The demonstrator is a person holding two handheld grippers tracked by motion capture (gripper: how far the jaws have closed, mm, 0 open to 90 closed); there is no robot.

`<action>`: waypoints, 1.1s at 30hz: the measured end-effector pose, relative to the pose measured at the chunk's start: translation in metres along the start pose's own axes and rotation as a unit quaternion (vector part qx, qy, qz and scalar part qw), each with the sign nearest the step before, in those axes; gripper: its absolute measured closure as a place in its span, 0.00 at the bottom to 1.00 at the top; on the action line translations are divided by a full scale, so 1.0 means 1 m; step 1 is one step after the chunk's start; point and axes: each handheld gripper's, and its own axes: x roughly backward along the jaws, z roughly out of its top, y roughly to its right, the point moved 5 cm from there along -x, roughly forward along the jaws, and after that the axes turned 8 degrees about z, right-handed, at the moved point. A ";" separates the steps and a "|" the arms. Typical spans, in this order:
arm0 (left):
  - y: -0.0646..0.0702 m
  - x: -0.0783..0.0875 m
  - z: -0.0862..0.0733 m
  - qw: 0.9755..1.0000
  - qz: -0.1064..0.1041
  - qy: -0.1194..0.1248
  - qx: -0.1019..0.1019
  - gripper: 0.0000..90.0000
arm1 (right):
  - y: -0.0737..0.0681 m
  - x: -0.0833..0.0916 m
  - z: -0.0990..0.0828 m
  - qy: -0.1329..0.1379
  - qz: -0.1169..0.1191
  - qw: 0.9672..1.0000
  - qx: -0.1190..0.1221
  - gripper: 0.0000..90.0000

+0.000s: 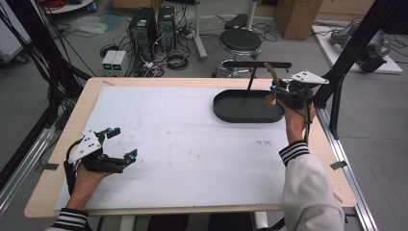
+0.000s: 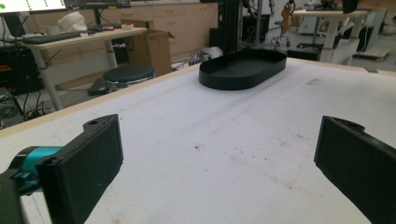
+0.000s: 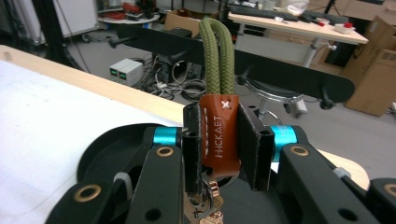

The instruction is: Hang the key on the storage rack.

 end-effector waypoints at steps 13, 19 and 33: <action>-0.003 0.007 -0.013 0.999 0.019 0.025 0.014 0.02 | 0.017 -0.010 -0.008 -0.002 -0.027 0.999 -0.020 0.81; -0.002 0.007 -0.017 0.999 0.020 0.035 0.017 0.02 | 0.018 -0.017 -0.010 -0.004 -0.035 0.999 -0.017 0.81; -0.002 0.006 -0.026 0.999 0.025 0.041 0.023 0.02 | 0.019 -0.026 -0.015 -0.018 -0.042 0.999 -0.015 0.81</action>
